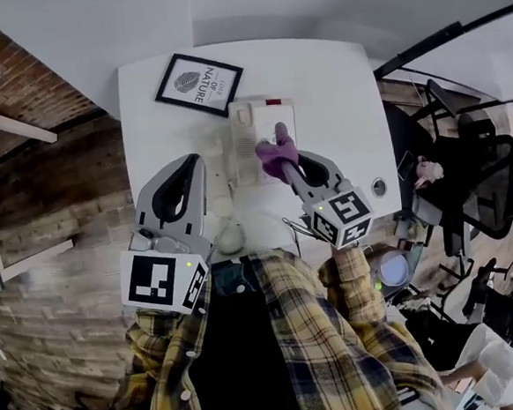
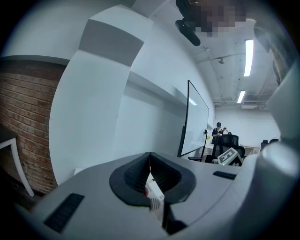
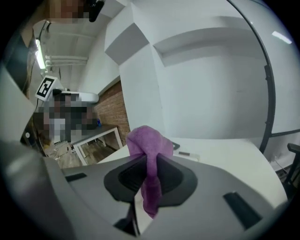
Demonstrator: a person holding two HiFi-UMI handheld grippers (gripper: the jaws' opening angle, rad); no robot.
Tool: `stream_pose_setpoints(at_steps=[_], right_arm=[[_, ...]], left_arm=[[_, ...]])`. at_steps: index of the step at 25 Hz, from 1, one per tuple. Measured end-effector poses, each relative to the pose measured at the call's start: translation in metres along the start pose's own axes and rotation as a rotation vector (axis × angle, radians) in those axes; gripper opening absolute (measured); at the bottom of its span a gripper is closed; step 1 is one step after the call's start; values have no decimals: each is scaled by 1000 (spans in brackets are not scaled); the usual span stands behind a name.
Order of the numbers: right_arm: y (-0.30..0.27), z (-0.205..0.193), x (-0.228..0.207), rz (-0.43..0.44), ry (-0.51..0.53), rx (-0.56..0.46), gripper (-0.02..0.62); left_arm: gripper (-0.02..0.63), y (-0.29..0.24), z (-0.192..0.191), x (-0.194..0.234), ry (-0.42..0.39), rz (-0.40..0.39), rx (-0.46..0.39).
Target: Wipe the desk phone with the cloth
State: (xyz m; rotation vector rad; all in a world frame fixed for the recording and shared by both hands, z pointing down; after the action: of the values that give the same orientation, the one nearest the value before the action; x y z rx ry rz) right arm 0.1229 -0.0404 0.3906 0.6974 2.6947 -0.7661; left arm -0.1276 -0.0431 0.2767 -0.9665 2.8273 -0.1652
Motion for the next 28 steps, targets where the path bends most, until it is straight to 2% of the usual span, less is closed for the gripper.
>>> stream_pose_setpoints(at_steps=[8, 12, 17, 23, 28], right_arm=[[1, 73, 52, 154, 112, -173, 61], [3, 95, 75, 206, 176, -208, 61], [2, 102, 95, 259, 238, -191, 61], [1, 98, 105, 309, 205, -188, 61], [-1, 96, 105, 319, 184, -186, 60]], left_arm=[[15, 5, 6, 2, -5, 47, -9], [15, 6, 9, 3, -7, 66, -16], [15, 6, 11, 4, -6, 84, -18], [15, 8, 8, 5, 1, 114, -8], [15, 8, 8, 7, -3, 122, -1]])
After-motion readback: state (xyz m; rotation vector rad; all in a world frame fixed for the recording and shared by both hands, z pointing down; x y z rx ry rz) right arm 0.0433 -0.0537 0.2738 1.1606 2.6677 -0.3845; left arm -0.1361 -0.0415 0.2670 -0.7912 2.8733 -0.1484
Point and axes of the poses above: the fingertips, and each gripper's own axes: y backward along the fingers, x to its left, z out of its top, the point moved 8 cm from there along y, backward along the fingers, and after that the axes turned 15 degrees about -y, right-handed, at the moved point
